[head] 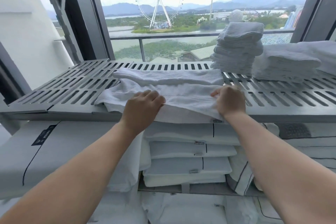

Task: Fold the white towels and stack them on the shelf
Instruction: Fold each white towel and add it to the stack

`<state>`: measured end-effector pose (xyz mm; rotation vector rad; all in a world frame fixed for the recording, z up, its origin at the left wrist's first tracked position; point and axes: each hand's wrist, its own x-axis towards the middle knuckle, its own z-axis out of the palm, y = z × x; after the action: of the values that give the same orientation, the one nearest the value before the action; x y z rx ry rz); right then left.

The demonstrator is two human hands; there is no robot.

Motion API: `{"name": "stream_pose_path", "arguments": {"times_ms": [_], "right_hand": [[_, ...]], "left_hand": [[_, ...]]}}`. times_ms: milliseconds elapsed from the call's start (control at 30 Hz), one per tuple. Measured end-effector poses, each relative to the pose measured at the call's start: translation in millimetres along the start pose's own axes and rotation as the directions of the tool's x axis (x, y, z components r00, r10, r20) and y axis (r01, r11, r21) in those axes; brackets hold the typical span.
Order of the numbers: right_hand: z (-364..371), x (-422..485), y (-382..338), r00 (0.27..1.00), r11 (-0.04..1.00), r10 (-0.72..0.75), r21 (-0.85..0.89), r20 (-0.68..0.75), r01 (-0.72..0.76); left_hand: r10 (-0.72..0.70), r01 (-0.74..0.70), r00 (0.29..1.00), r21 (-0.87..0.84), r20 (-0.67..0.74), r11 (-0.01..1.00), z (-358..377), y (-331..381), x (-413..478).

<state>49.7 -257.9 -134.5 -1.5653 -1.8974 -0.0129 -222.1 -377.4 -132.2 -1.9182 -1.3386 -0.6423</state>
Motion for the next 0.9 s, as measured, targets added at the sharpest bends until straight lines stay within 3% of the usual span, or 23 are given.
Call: {"name": "stream_pose_path", "arguments": {"times_ms": [133,233,333,433,500,600,767,900], "right_hand": [[1.5,0.9,-7.1,0.998,0.991,0.054,-0.127,0.034,-0.049],[0.9,3.9,-20.1,0.992,0.946,0.104,-0.315,0.071,-0.076],[6.6,1.1,-54.4,0.990,0.885,0.133,-0.444,-0.046,-0.139],[17.9,-6.9,-102.1,0.989,0.966,0.060,-0.241,-0.135,-0.091],[24.6,-12.6,-139.9,0.997,0.999,-0.048,-0.013,-0.056,0.048],[40.7,-27.2,-196.6,0.967,0.955,-0.247,0.183,0.066,0.231],[72.7,-54.4,-253.5,0.883,0.876,-0.449,0.261,0.136,0.405],[84.5,-74.5,-265.7,0.788,0.855,-0.518,0.190,0.332,0.482]], "left_hand": [[0.223,-0.217,0.973,-0.092,0.064,0.972,3.9,-9.1,-10.9],[0.291,-0.265,0.945,-0.171,0.149,0.949,0.4,-29.2,-13.1],[0.293,-0.250,0.939,-0.229,0.181,0.941,-5.4,-56.3,-15.0],[0.123,-0.077,0.977,-0.249,0.176,0.965,-12.3,-93.6,-18.9],[-0.054,0.104,0.981,-0.263,0.188,0.959,-15.5,-125.8,-23.9],[-0.249,0.323,0.929,-0.275,0.273,0.906,-13.2,-170.4,-36.8],[-0.366,0.555,0.788,-0.314,0.495,0.771,5.8,-198.5,-48.0],[-0.390,0.606,0.770,-0.389,0.504,0.694,13.9,-204.5,-53.7]]}}
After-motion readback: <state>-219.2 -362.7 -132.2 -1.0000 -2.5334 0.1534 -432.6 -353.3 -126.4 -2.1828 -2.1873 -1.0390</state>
